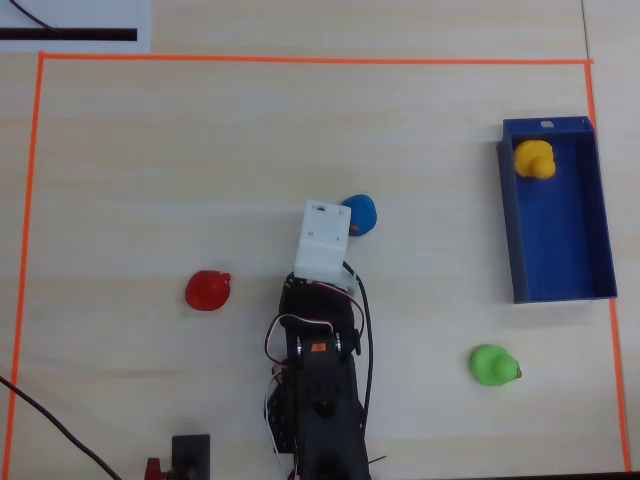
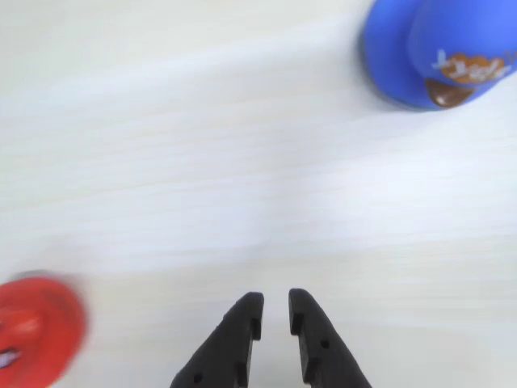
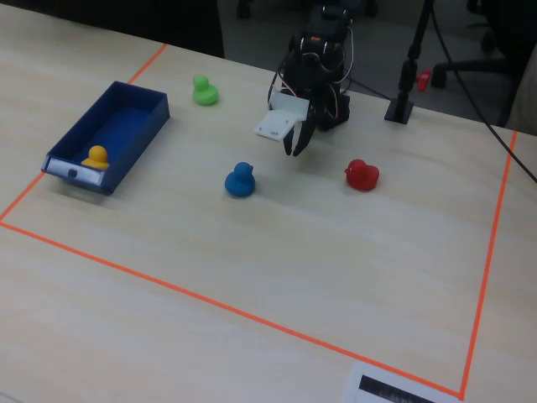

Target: Grasp yellow duck and put it into box.

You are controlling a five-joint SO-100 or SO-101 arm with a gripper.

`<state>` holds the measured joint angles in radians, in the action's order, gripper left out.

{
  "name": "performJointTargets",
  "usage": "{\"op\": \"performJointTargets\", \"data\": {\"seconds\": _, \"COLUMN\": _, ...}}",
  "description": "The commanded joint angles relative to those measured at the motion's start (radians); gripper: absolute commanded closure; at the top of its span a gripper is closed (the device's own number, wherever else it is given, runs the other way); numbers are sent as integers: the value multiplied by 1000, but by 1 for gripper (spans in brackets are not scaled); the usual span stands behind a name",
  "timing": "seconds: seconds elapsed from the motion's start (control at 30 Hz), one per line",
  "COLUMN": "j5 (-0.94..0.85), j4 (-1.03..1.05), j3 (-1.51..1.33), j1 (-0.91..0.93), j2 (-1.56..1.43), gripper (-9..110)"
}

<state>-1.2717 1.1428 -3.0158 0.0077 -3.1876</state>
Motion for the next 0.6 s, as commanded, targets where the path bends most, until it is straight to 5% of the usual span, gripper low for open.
{"op": "performJointTargets", "data": {"seconds": 0.0, "j5": -35, "j4": -25, "j3": -43, "j1": 25, "j2": -9, "gripper": 101}}
{"op": "performJointTargets", "data": {"seconds": 0.57, "j5": -26, "j4": 167, "j3": -95, "j1": -21, "j2": -124, "gripper": 101}}
